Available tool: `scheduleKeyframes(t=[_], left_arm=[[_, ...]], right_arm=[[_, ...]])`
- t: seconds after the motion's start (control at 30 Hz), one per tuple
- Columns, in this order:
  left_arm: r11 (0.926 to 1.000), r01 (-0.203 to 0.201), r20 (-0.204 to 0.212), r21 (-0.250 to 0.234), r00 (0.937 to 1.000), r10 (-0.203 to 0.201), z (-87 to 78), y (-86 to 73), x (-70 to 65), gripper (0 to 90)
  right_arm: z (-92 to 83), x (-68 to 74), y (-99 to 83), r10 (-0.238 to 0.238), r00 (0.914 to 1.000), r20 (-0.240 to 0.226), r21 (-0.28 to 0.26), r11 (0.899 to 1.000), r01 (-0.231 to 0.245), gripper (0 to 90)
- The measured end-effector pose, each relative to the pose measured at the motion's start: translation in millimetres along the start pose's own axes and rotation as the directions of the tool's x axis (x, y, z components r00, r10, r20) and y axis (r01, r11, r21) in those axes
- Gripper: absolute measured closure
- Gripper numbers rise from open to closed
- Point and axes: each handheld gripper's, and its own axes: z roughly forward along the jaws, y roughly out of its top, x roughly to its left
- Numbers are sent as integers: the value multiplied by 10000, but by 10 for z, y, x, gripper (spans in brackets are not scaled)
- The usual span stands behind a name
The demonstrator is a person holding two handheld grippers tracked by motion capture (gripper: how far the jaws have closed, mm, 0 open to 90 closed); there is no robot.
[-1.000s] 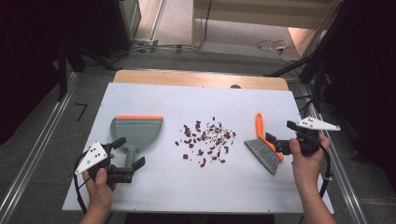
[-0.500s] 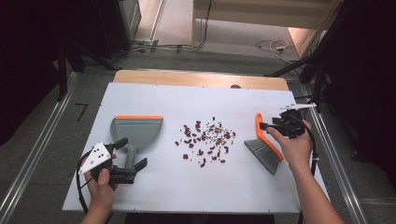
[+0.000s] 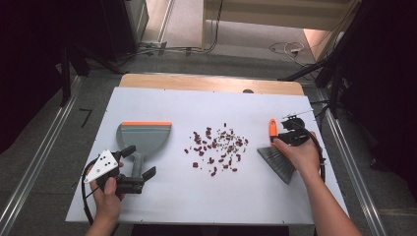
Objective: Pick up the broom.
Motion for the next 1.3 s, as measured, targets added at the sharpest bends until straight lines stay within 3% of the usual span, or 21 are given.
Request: scheduleKeyframes(t=[0.13, 0.27, 0.37, 0.5, 0.7, 0.9, 1.07, 1.2, 1.3], left_arm=[[10000, 27, -9, -5, 10000, -27, 0, -2, 4, 1], [10000, 24, -5, 20, 10000, -24, 1, -3, 7, 1], [10000, -22, 1, 26, 10000, 22, 5, -2, 3, 1], [9999, -79, 17, 84, 10000, 79, 9, 1, -4, 1], [9997, -205, 86, 126, 9998, 204, 28, 17, -53, 1], [9996, -258, 104, 120, 9996, 257, 32, 24, -69, 1], [9996, -216, 60, 169, 9998, 215, 37, 22, -64, 1], [9997, -208, 52, 139, 9998, 207, 28, 24, -61, 1], [9996, -216, 62, 153, 9997, 216, 33, 26, -69, 2]], right_arm=[[87, 27, 8, 239, 9997, -66, 533, 9983, -235, 573], [163, 46, -12, 211, 9988, 437, 859, 9960, -248, 581], [185, 50, -36, 344, 9978, 568, 762, 9963, -386, 601], [202, 83, -41, 161, 9964, 838, 762, 9968, -226, 605], [202, 91, -29, 550, 9934, 1006, 812, 9947, -633, 674], [186, 55, -133, 732, 9950, 679, 55, 9973, -738, 675], [110, 60, -248, 588, 9972, 452, -1084, 9927, -536, 674], [-25, 22, -381, 520, 9986, -90, -2262, 9727, -527, 676], [-126, -4, -499, 510, 9981, -341, -3164, 9468, -592, 678]])
